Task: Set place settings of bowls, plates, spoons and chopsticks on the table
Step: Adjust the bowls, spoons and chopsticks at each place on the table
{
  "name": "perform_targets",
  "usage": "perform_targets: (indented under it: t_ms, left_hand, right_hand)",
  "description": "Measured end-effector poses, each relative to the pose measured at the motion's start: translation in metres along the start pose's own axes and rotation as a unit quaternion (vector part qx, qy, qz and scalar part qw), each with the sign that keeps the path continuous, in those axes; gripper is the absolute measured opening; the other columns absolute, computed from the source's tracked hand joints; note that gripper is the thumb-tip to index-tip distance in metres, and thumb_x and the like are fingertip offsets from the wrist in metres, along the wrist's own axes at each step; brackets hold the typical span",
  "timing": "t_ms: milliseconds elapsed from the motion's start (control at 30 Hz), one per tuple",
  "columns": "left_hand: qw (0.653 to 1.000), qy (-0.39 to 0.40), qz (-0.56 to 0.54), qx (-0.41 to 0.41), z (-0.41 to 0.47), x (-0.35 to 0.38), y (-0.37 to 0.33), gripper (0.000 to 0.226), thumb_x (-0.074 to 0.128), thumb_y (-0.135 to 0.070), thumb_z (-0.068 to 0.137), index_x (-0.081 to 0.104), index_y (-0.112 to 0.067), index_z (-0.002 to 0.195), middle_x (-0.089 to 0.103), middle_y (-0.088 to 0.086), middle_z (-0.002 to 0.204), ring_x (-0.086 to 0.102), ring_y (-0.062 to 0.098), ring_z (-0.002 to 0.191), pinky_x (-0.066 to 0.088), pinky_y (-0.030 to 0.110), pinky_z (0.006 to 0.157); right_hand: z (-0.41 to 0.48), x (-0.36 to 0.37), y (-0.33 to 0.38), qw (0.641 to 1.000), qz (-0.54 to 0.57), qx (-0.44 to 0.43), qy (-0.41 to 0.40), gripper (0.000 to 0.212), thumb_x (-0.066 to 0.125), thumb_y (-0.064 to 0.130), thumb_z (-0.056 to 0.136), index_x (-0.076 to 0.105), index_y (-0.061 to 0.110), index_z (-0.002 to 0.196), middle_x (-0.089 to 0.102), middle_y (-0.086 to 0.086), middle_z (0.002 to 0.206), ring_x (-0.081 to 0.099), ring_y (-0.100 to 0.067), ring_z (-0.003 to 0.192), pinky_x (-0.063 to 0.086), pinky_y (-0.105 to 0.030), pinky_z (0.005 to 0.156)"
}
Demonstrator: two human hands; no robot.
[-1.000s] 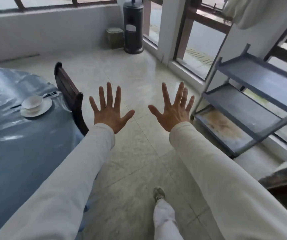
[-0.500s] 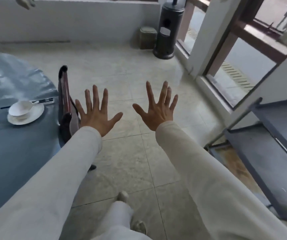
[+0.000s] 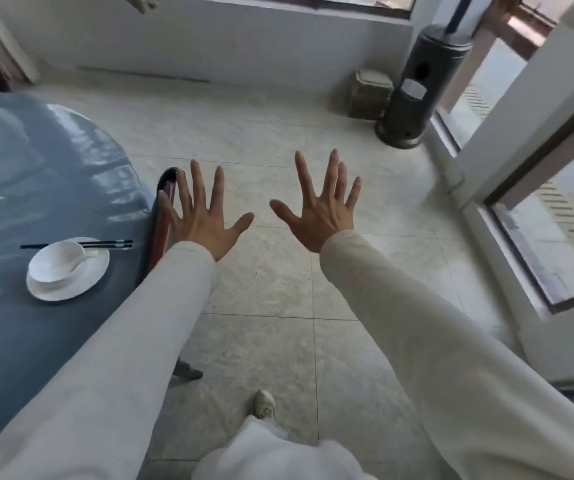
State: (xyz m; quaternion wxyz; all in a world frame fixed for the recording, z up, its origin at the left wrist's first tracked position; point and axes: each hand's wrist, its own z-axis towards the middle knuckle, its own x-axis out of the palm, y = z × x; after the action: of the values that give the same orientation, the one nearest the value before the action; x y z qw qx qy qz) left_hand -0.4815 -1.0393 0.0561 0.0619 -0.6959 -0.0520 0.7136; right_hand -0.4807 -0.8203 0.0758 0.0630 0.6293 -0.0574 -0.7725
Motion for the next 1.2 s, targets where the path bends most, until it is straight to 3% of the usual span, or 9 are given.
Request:
perform_targets:
  t_ms: [267, 500, 667, 767, 867, 967, 1100, 1200]
  left_hand:
    - [0.993, -0.023, 0.002, -0.115, 0.092, 0.01, 0.05, 0.098, 0.011, -0.091, 0.082, -0.028, -0.037, 0.154, -0.034, 0.005, 0.165, -0.027, 0.031, 0.153, -0.015, 0.066, 0.117]
    - [0.955, -0.048, -0.007, -0.293, 0.129, 0.026, 0.088, 0.097, 0.022, -0.086, 0.086, -0.018, -0.035, 0.158, -0.024, 0.008, 0.169, -0.02, 0.033, 0.155, -0.01, 0.067, 0.119]
    - [0.899, -0.061, -0.033, -0.433, 0.111, 0.027, 0.098, 0.095, 0.03, -0.081, 0.089, -0.011, -0.034, 0.16, -0.023, 0.007, 0.169, -0.02, 0.03, 0.156, -0.006, 0.067, 0.121]
    - [0.855, -0.051, -0.042, -0.514, 0.09, 0.031, 0.106, 0.09, 0.033, -0.077, 0.092, 0.001, -0.031, 0.162, -0.02, 0.006, 0.17, -0.019, 0.03, 0.156, -0.007, 0.064, 0.121]
    - [0.795, -0.053, -0.061, -0.601, 0.068, 0.034, 0.123, 0.083, 0.03, -0.074, 0.095, 0.011, -0.028, 0.161, -0.013, 0.006, 0.171, -0.014, 0.032, 0.156, -0.004, 0.064, 0.121]
    - [0.739, -0.048, -0.104, -0.663, 0.048, 0.042, 0.141, 0.079, 0.027, -0.071, 0.097, 0.012, -0.027, 0.161, -0.005, 0.007, 0.172, -0.008, 0.032, 0.157, -0.005, 0.063, 0.121]
    - [0.684, -0.052, -0.152, -0.712, 0.033, 0.049, 0.179, 0.079, 0.031, -0.072, 0.096, 0.019, -0.026, 0.159, 0.016, 0.008, 0.169, 0.014, 0.031, 0.155, 0.0, 0.065, 0.12]
    - [0.662, -0.037, -0.183, -0.726, 0.036, 0.057, 0.214, 0.086, 0.04, -0.075, 0.09, 0.021, -0.024, 0.157, 0.029, 0.008, 0.163, 0.031, 0.033, 0.148, 0.014, 0.062, 0.118]
  right_hand:
    - [0.131, 0.046, 0.032, 0.995, 0.02, -0.088, 0.052, 0.091, 0.02, 0.088, 0.088, -0.019, 0.045, 0.158, -0.025, -0.021, 0.168, -0.009, -0.044, 0.158, -0.008, -0.066, 0.122]
    - [0.239, 0.1, 0.082, 0.966, 0.045, -0.234, 0.101, 0.089, 0.017, 0.089, 0.087, -0.021, 0.048, 0.156, -0.023, -0.018, 0.169, -0.007, -0.043, 0.158, -0.008, -0.066, 0.122]
    - [0.283, 0.127, 0.131, 0.92, 0.059, -0.346, 0.173, 0.089, 0.016, 0.088, 0.087, -0.016, 0.046, 0.159, -0.017, -0.018, 0.171, -0.008, -0.041, 0.159, -0.01, -0.064, 0.122]
    - [0.288, 0.139, 0.169, 0.897, 0.054, -0.385, 0.212, 0.086, 0.025, 0.079, 0.094, 0.009, 0.03, 0.164, 0.009, -0.02, 0.17, 0.005, -0.038, 0.158, -0.006, -0.062, 0.123]
    - [0.283, 0.153, 0.216, 0.854, 0.06, -0.462, 0.234, 0.069, 0.042, 0.06, 0.101, 0.039, 0.017, 0.154, 0.039, -0.015, 0.16, 0.032, -0.035, 0.149, 0.012, -0.054, 0.124]
    - [0.269, 0.168, 0.263, 0.808, 0.079, -0.505, 0.295, 0.053, 0.054, 0.035, 0.101, 0.05, 0.009, 0.147, 0.056, -0.02, 0.144, 0.052, -0.041, 0.132, 0.038, -0.046, 0.111]
    - [0.245, 0.187, 0.32, 0.773, 0.087, -0.513, 0.363, 0.04, 0.059, 0.023, 0.098, 0.062, 0.009, 0.135, 0.071, -0.021, 0.125, 0.063, -0.042, 0.119, 0.05, -0.044, 0.102]
    - [0.229, 0.208, 0.354, 0.758, 0.073, -0.523, 0.383, 0.037, 0.059, 0.022, 0.097, 0.067, 0.009, 0.131, 0.074, -0.018, 0.121, 0.065, -0.04, 0.117, 0.052, -0.042, 0.101]
